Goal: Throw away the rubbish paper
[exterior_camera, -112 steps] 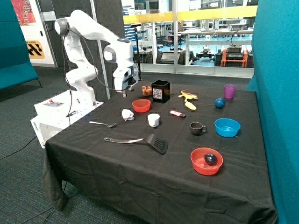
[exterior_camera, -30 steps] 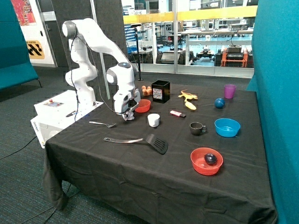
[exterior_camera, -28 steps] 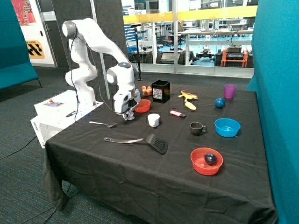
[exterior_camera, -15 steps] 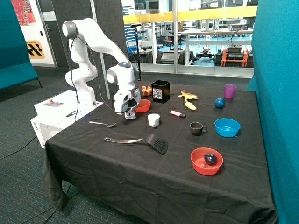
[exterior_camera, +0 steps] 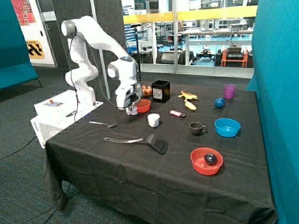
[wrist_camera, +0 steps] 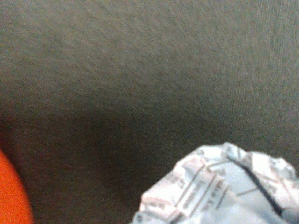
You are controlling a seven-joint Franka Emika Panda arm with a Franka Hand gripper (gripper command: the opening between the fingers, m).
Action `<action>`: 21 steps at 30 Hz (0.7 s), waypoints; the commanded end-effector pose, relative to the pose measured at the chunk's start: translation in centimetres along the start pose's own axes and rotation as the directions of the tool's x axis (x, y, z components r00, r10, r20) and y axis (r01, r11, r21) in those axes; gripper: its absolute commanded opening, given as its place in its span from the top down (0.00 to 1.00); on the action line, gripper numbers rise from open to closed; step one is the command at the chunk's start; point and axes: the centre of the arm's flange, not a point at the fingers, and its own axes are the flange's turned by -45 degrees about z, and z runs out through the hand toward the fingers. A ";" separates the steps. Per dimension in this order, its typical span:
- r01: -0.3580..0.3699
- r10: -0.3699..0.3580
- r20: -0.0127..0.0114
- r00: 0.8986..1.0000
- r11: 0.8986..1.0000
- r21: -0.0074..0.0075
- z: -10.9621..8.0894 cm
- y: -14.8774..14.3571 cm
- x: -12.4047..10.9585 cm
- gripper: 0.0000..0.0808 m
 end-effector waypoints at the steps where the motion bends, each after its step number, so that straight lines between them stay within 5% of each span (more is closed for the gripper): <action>1: 0.048 -0.048 0.006 0.999 0.999 -0.005 -4.5 -1.5 1.2 1.00; 8: 0.126 -0.126 0.006 0.992 0.992 -0.004 -8.3 -4.4 2.7 1.00; 14: 0.141 -0.141 0.006 0.990 0.990 -0.004 -9.4 -6.7 3.1 1.00; 21: 0.244 -0.244 0.006 0.970 0.970 -0.003 -10.2 -10.9 3.3 1.00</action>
